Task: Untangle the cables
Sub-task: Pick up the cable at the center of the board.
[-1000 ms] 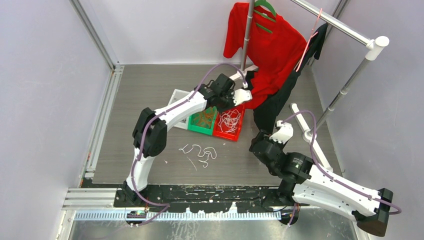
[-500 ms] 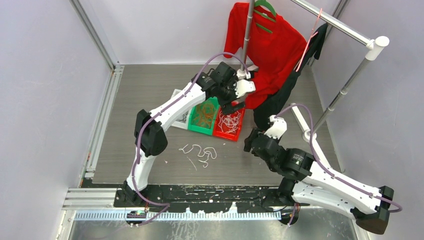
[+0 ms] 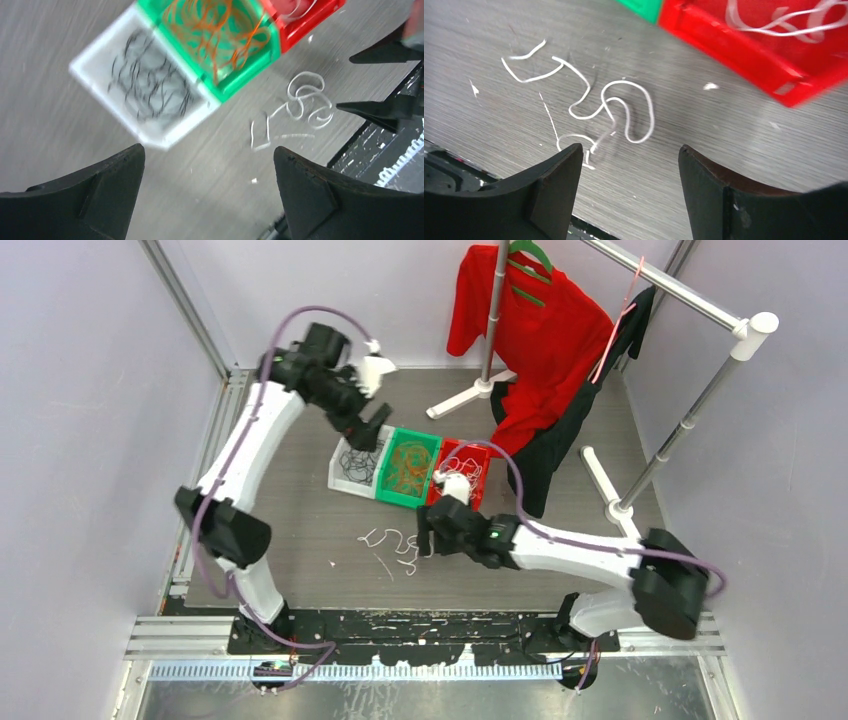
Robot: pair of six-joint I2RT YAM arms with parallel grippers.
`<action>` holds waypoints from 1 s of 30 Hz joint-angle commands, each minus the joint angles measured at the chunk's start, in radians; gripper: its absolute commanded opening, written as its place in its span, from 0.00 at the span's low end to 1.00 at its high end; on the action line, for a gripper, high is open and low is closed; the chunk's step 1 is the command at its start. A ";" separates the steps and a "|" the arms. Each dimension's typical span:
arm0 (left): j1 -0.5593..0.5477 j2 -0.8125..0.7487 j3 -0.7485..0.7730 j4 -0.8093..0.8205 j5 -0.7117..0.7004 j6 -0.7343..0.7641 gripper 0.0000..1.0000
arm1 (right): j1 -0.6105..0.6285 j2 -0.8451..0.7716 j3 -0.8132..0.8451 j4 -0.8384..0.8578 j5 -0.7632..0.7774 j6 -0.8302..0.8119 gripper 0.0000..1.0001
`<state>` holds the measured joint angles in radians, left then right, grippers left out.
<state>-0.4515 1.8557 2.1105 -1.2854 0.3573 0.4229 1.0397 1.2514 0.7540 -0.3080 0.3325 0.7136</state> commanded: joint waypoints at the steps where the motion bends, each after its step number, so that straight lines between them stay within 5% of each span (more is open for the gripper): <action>1: 0.125 -0.177 -0.159 -0.059 0.034 -0.045 1.00 | 0.035 0.196 0.118 0.147 -0.083 -0.048 0.74; 6: 0.221 -0.287 -0.324 -0.058 -0.008 -0.075 0.99 | 0.060 0.380 0.179 0.177 -0.055 -0.017 0.67; 12: 0.288 -0.417 -0.458 -0.021 -0.040 -0.080 0.99 | 0.060 0.373 0.239 0.087 0.026 -0.015 0.18; 17: 0.324 -0.479 -0.500 0.000 -0.032 -0.073 0.99 | 0.059 0.160 0.272 -0.042 0.113 -0.080 0.02; 30: 0.336 -0.569 -0.603 0.022 -0.046 -0.039 0.99 | -0.168 -0.088 0.476 -0.242 0.185 -0.248 0.01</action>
<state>-0.1219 1.3338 1.5196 -1.2987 0.3141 0.3614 0.9241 1.1896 1.1618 -0.4927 0.4995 0.5392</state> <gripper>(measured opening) 0.994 0.055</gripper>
